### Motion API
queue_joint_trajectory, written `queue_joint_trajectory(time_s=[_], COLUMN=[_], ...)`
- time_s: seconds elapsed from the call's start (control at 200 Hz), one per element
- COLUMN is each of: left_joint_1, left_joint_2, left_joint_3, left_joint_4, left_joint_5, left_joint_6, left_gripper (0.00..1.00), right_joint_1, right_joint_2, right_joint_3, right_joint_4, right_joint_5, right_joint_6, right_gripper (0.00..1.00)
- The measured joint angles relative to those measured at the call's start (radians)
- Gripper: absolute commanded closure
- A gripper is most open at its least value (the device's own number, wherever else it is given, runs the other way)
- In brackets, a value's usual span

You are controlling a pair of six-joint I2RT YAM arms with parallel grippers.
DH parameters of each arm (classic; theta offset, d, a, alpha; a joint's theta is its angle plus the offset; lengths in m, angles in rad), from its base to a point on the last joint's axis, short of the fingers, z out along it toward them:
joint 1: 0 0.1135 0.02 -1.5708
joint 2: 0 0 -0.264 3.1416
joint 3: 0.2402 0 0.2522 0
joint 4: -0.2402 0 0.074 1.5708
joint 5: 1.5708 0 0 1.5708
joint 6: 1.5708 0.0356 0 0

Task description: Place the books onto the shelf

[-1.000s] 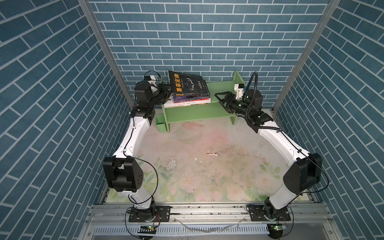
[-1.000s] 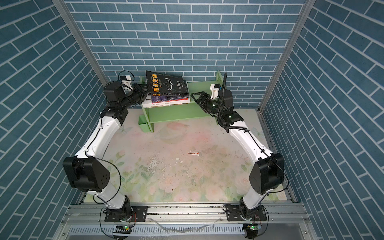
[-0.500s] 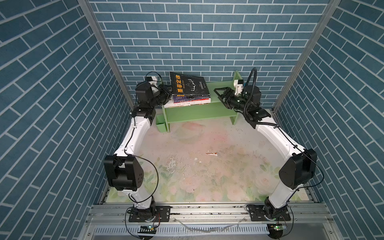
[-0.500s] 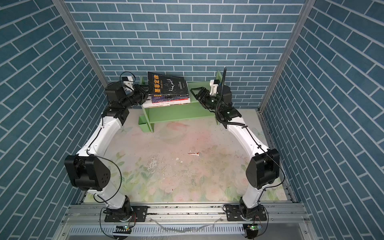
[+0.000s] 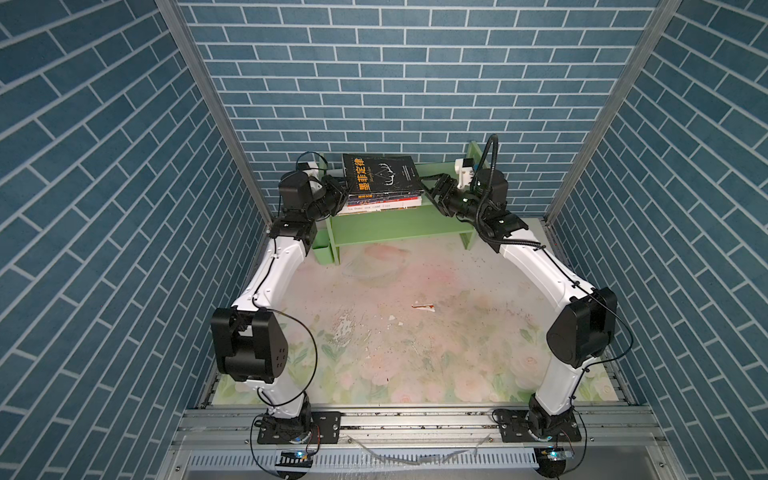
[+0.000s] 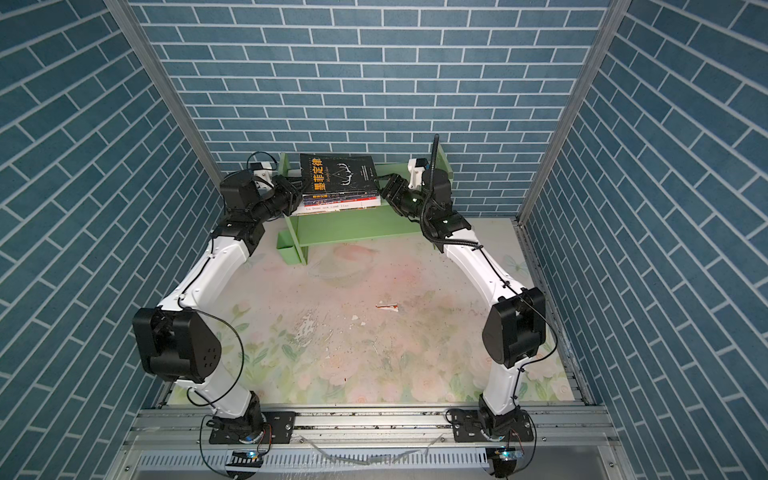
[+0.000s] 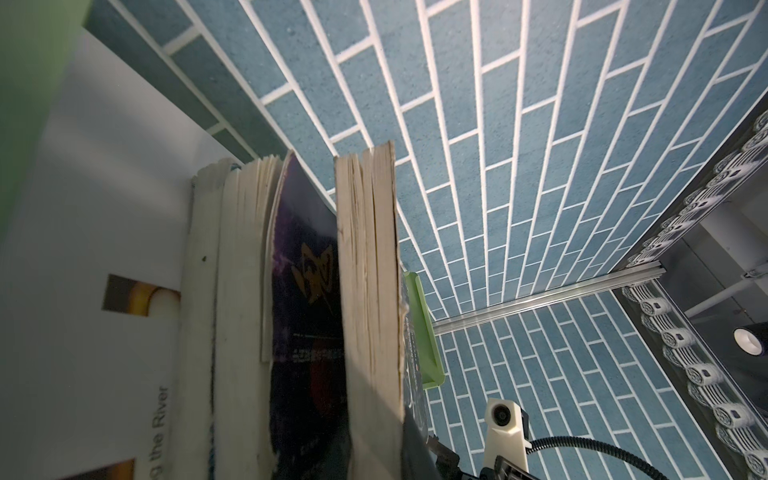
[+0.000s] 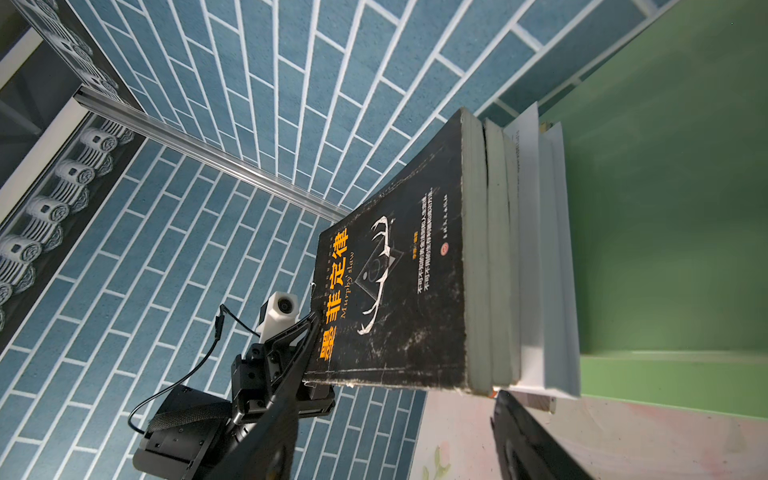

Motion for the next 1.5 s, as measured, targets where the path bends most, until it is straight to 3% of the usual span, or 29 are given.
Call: queue_joint_trajectory(time_s=[0.155, 0.34, 0.585, 1.105, 1.325, 1.495], left_joint_1=[-0.001, -0.003, -0.006, -0.005, -0.007, -0.01], left_joint_2=[0.0, -0.007, -0.028, 0.019, 0.023, -0.076], left_joint_3=[0.0, 0.0, 0.034, 0.277, 0.288, 0.255], left_joint_4=[-0.002, -0.008, -0.085, -0.3, -0.454, -0.621], left_joint_5=[-0.008, -0.025, -0.065, -0.109, -0.124, -0.124], left_joint_6=[-0.005, 0.009, 0.058, 0.172, 0.265, 0.389], left_gripper=[0.69, 0.42, 0.15, 0.08, 0.04, 0.03], right_joint_1=[0.0, 0.001, 0.001, 0.003, 0.003, 0.003], right_joint_2=[0.005, 0.029, 0.054, 0.057, 0.057, 0.057], right_joint_3=[0.011, 0.044, 0.056, 0.056, 0.056, 0.06], right_joint_4=[0.0, 0.0, 0.0, 0.001, 0.0, -0.004], right_joint_5=[0.0, -0.007, -0.018, -0.034, -0.035, -0.035], right_joint_6=[0.0, 0.0, 0.0, 0.001, 0.0, -0.001], right_gripper=[0.26, 0.26, 0.26, 0.26, 0.26, 0.26])
